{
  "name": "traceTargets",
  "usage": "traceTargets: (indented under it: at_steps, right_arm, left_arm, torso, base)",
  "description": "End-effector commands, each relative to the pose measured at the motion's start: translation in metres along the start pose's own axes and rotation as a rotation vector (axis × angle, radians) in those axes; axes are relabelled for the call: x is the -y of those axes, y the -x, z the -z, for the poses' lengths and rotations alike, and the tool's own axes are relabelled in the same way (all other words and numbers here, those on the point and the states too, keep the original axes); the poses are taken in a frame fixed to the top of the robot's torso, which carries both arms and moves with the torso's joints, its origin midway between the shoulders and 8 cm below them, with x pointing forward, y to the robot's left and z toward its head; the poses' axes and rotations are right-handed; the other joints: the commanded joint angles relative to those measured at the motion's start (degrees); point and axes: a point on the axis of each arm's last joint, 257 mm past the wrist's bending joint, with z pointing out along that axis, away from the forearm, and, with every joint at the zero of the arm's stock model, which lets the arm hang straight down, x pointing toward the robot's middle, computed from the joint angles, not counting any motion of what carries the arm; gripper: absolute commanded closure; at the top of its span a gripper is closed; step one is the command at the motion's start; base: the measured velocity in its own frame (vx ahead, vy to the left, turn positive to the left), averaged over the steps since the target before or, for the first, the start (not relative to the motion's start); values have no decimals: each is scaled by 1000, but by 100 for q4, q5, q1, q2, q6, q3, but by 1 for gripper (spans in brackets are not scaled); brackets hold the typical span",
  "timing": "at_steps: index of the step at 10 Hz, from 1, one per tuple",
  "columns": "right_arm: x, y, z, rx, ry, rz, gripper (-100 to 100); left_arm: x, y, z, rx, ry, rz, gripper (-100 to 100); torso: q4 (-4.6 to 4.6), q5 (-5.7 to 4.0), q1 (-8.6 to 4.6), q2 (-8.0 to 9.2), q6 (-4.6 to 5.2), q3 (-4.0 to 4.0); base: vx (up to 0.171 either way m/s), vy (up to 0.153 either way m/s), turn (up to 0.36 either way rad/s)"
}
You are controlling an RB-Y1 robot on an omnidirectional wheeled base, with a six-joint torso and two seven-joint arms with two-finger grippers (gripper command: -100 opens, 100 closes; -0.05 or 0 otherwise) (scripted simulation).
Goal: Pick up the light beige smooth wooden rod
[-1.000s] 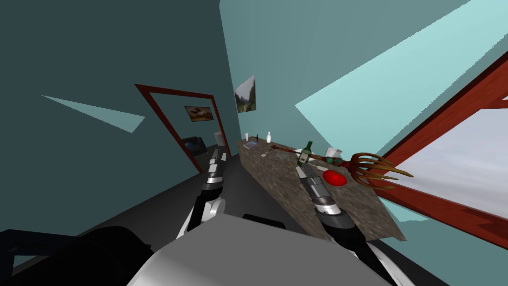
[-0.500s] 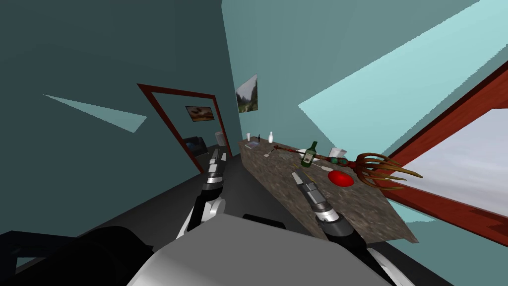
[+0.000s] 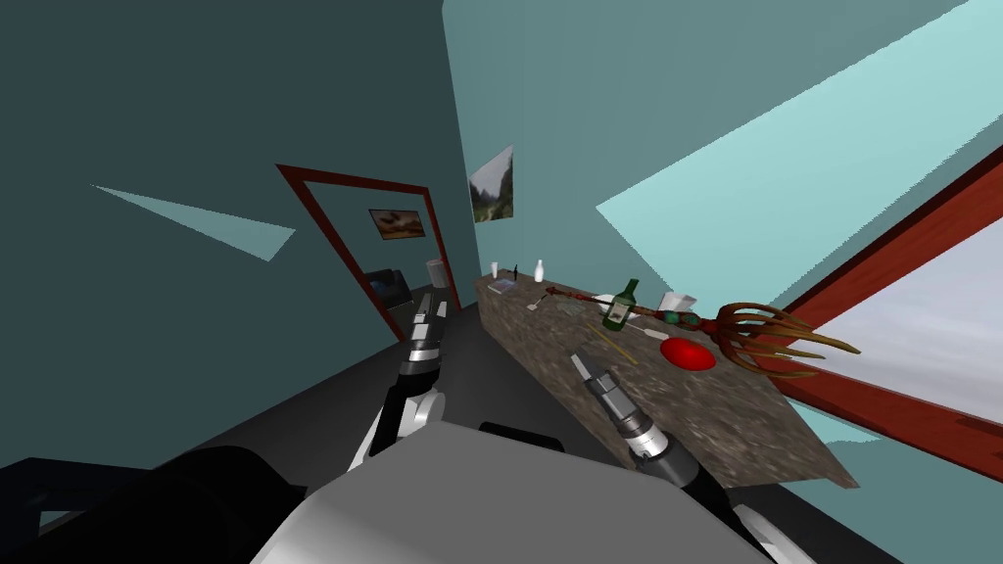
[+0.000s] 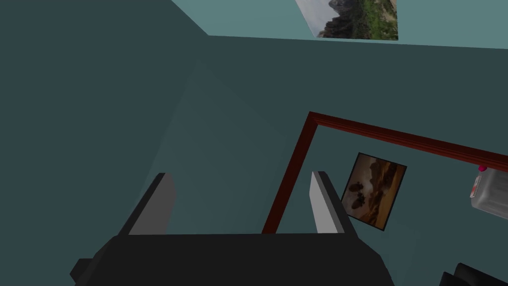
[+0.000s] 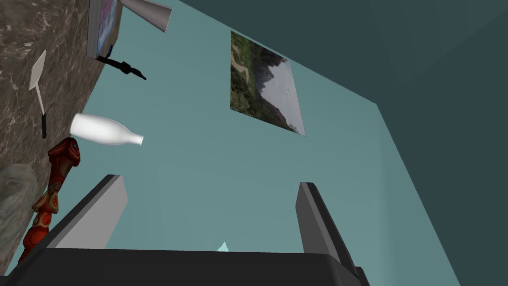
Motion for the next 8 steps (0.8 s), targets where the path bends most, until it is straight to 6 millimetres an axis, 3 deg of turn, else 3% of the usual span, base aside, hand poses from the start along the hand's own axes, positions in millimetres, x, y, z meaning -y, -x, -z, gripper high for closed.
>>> traceTargets:
  at_steps: [1, 4, 6, 7, 8]
  right_arm:
    - [3, -3, 3, -26, -11, 8, -100]
    - [31, -29, 26, -128, -101, -10, -100]
    - [35, -32, 31, -166, -114, 9, -100]
    - [49, -43, 45, -207, -162, -4, -100]
    - [51, -45, 49, -235, -171, 10, -100]
  left_arm:
    - [0, 0, 0, 0, 0, 0, 0]
    - [0, 0, 0, 0, 0, 0, 0]
    - [0, 0, 0, 0, 0, 0, 0]
    - [0, 0, 0, 0, 0, 0, 0]
    - [0, 0, 0, 0, 0, 0, 0]
  torso:
    - [0, 0, 0, 0, 0, 0]
    - [0, -2, -6, 0, 0, 0]
    - [0, -1, -1, -3, 0, -1]
    - [0, -3, -15, -3, 0, -1]
    - [-1, -3, -5, -5, -1, -3]
  base:
    - [-1, 37, -5]
    - [4, 82, 20]
    - [11, 63, 1]
    - [19, 80, 35]
    - [16, 75, 13]
